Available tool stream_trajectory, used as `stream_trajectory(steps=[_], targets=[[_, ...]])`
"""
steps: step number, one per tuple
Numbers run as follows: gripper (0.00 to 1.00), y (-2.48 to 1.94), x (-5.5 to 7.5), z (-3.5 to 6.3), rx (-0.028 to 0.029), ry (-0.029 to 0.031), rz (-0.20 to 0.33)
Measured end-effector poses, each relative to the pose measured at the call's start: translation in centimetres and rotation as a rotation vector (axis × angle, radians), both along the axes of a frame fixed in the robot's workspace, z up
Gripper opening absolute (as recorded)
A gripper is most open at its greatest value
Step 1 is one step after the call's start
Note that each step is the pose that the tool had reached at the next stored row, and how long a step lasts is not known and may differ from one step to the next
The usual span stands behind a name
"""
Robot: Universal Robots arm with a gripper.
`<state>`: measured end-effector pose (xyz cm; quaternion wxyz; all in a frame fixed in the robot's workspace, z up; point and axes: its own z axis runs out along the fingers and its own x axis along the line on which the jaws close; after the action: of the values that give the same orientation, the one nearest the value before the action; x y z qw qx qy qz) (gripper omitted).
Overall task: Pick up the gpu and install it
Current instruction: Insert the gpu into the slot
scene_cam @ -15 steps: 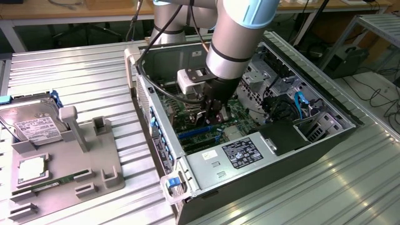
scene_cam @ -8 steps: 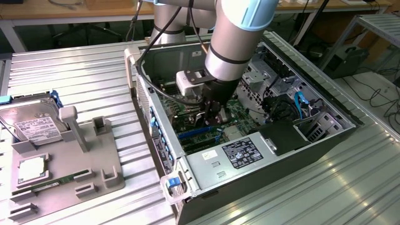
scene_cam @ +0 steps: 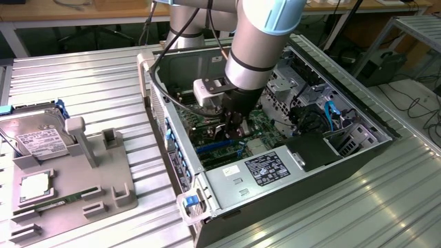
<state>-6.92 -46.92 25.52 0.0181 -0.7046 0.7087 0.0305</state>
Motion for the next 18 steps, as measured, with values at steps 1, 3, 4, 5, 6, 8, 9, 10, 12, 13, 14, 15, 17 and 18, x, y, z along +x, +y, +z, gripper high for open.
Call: stream_trajectory(steps=[1, 3, 4, 5, 6, 8, 9, 10, 12, 13, 14, 15, 17, 18], targets=[[0.27, -0.02, 0.00, -0.03, 0.0002, -0.0001, 0.000], [0.27, -0.13, -0.01, -0.09, 0.0002, 0.0000, 0.000], [0.27, -0.20, -0.01, -0.11, 0.0002, 0.0000, 0.000], [0.27, -0.29, -0.01, -0.17, 0.0001, 0.0000, 0.000], [0.27, -0.30, -0.04, -0.22, 0.0002, -0.0001, 0.000], [0.27, -0.30, -0.19, -0.30, 0.0000, 0.0000, 0.000], [0.27, -0.30, -0.23, -0.34, 0.0002, -0.0001, 0.000], [0.27, -0.30, -0.25, -0.40, 0.0002, -0.0001, 0.000], [0.27, -0.29, -0.33, -0.53, 0.0001, -0.0001, 0.000], [0.27, -0.28, -0.36, -0.58, 0.0001, 0.0000, 0.000], [0.27, -0.26, -0.37, -0.61, 0.0000, 0.0000, 0.000], [0.27, -0.14, -0.38, -0.64, -0.0003, 0.0001, 0.000], [0.27, 0.21, -0.38, -0.72, -0.0028, 0.0001, 0.000], [0.27, 0.30, -0.37, -0.74, -0.0033, 0.0000, 0.000]])
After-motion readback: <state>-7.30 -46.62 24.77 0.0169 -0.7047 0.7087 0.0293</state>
